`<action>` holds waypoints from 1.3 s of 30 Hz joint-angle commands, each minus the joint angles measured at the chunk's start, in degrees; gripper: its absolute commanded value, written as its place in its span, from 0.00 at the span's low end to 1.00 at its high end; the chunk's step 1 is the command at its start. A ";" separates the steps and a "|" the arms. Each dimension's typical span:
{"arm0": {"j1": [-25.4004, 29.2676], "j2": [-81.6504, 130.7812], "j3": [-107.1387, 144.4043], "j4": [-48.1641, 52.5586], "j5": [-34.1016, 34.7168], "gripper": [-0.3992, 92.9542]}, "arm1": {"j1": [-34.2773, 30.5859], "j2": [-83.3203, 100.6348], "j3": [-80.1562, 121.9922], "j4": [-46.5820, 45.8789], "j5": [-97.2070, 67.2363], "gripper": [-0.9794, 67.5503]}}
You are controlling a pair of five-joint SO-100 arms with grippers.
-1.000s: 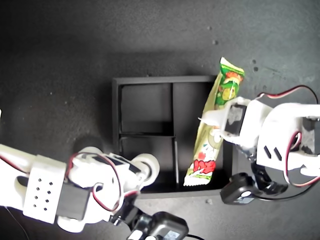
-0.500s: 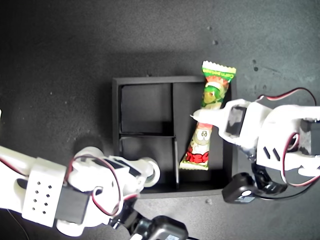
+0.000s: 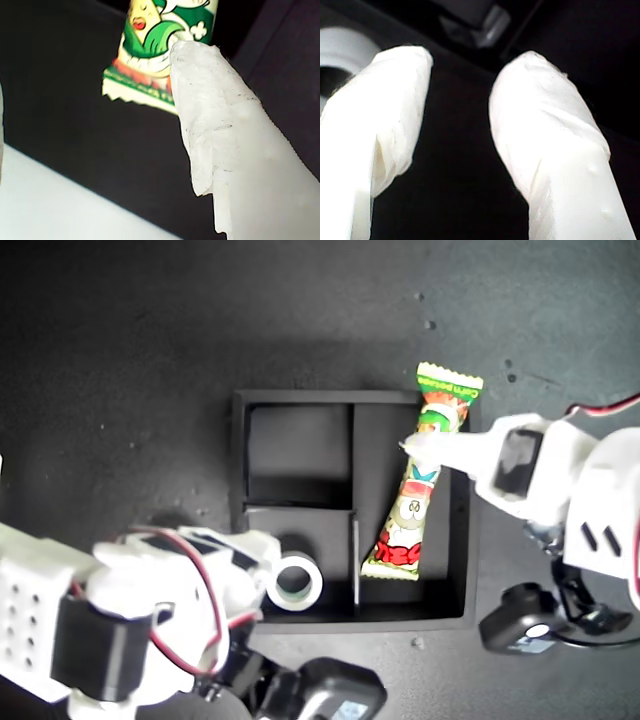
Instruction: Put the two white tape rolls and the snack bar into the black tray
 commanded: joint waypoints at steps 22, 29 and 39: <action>10.11 35.16 65.13 -38.67 -24.08 0.11 | -14.15 21.80 14.50 12.22 41.22 0.29; 14.41 28.92 63.46 -41.92 -26.54 0.13 | -18.11 24.08 23.73 12.22 51.94 0.23; 13.54 23.82 62.84 -45.26 -24.79 0.14 | -21.01 30.67 32.61 12.13 59.94 0.01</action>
